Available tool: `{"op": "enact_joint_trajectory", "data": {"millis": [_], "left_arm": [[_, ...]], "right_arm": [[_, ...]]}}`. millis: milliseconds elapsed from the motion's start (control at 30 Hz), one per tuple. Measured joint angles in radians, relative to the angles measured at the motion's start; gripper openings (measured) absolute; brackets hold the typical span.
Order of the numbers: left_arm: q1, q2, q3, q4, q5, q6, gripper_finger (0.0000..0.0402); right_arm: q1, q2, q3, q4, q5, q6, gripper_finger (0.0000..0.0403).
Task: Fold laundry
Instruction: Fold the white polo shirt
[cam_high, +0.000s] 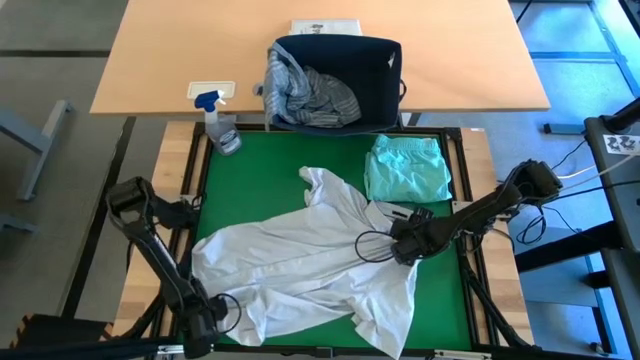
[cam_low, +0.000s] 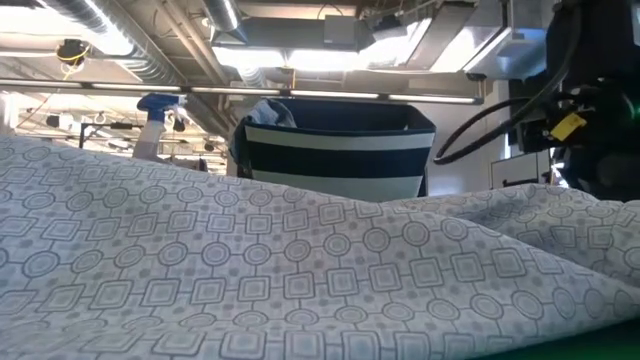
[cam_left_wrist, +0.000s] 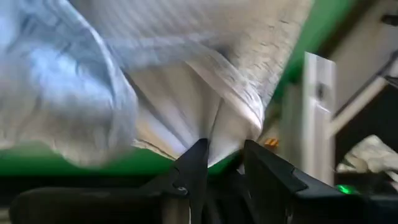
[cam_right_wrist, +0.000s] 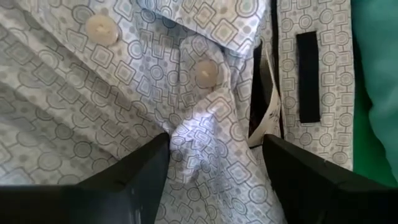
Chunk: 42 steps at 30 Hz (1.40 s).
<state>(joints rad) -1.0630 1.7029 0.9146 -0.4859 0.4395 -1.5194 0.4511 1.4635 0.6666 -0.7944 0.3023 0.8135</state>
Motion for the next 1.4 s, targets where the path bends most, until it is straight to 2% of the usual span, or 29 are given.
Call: {"op": "enact_joint_trajectory", "data": {"millis": [100,167,233,400,500,600,833,900,1067,1267,1400], "left_arm": [[0.0,-0.084,0.0,-0.027,-0.022,-0.034,0.0101],[0.001,-0.159,0.001,-0.026,-0.089,-0.063,0.0101],[0.001,-0.238,0.007,-0.019,-0.22,-0.098,0.0101],[0.002,-0.355,0.009,-0.014,-0.665,-0.128,0.0101],[0.019,-0.337,0.008,-0.023,-0.8,-0.131,0.0101],[0.048,-0.28,0.008,-0.022,-0.805,-0.176,0.0103],[0.085,-0.128,0.008,0.036,-0.566,-0.345,0.0148],[0.09,-0.092,0.008,0.074,-0.529,-0.362,0.0158],[0.09,-0.059,0.009,0.231,-0.632,-0.333,0.0161],[0.091,-0.057,0.008,0.181,-0.746,-0.386,0.0159],[0.106,-0.051,0.008,0.139,-0.759,-0.442,0.0158]], "right_arm": [[0.0,0.0,0.033,0.011,0.005,-0.011,0.0262],[0.0,-0.001,0.043,0.011,0.011,-0.011,0.0262],[0.0,0.0,0.042,0.012,0.011,-0.011,0.0262],[0.0,-0.001,0.042,0.024,0.019,-0.011,0.0262],[0.0,-0.001,0.043,0.049,0.02,-0.011,0.0262],[0.0,-0.001,0.043,0.074,0.019,-0.01,0.0262],[0.0,-0.001,0.044,0.09,0.018,-0.01,0.0262],[0.0,-0.001,0.044,0.09,0.018,-0.01,0.0262],[0.0,-0.002,0.044,0.091,0.018,-0.022,0.0262],[0.0,-0.002,0.044,0.091,0.021,-0.04,0.0262],[0.0,-0.002,0.044,0.093,0.023,-0.037,0.0262]]}}
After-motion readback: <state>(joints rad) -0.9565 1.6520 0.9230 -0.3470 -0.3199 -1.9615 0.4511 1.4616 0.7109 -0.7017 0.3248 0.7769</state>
